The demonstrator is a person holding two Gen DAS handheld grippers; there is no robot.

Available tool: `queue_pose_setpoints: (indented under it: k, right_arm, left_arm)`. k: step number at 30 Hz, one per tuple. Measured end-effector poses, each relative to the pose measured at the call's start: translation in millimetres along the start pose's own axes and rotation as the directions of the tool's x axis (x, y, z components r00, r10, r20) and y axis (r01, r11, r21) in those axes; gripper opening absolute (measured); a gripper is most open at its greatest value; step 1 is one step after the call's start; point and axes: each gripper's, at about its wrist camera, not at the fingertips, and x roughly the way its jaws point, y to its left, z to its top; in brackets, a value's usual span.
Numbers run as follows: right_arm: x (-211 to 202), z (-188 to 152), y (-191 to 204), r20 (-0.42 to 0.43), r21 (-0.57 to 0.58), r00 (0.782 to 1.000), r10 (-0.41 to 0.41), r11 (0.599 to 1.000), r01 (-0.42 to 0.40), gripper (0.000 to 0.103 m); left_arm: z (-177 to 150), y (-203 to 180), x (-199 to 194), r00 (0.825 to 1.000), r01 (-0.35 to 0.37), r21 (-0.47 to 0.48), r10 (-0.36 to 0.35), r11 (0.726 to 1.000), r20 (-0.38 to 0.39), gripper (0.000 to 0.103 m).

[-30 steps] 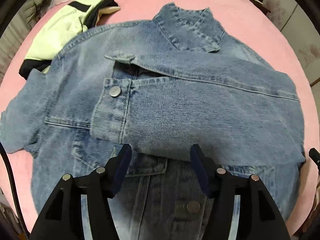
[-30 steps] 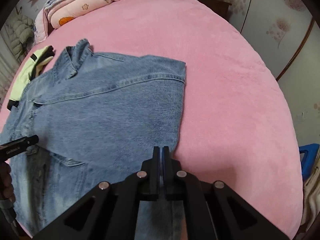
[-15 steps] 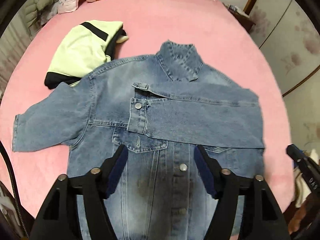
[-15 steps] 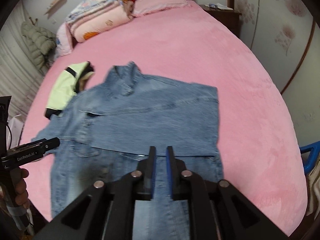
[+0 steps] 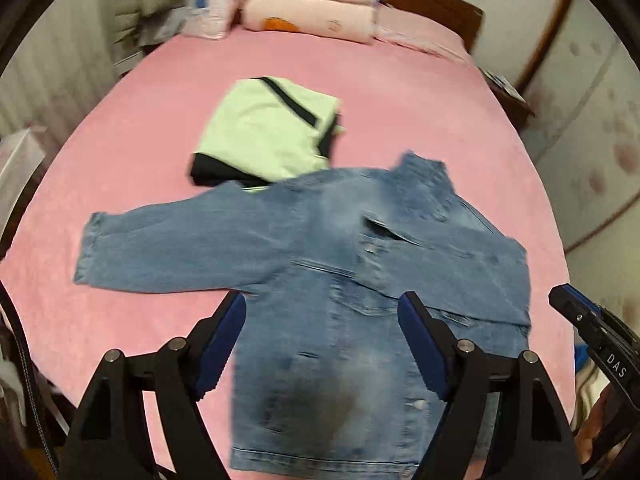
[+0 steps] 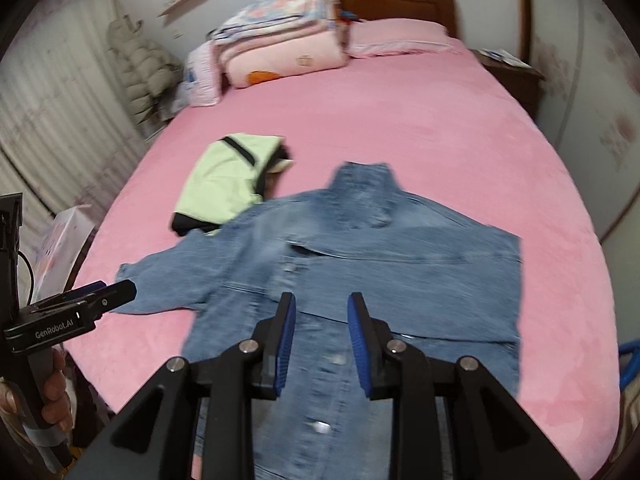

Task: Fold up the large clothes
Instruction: 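Grasp the other sleeve cuff with the left tool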

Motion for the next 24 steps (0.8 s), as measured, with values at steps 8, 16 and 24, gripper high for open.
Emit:
queue_pose_setpoints:
  k: [8, 16, 24]
  right_arm:
    - [53.0, 4.3, 119.0, -0.007, -0.085, 0.998, 0.063, 0.994, -0.063, 0.027]
    - [118.6, -11.0, 203.6, -0.09, -0.151, 0.992, 0.089, 0.983, -0.102, 0.027]
    - [174.9, -27.2, 247.7, -0.169, -0.226, 0.982, 0.09, 0.966, -0.128, 0.027]
  left_arm:
    - [-1.2, 135.1, 27.2, 0.999, -0.033, -0.158, 0.029, 0.987, -0.03, 0.077]
    - [-17.8, 251.4, 77.5, 0.997, -0.053, -0.297, 0.034, 0.953, -0.067, 0.077]
    - [-46.8, 361.2, 148.6, 0.997, -0.014, -0.58, -0.035, 0.815, -0.073, 0.077]
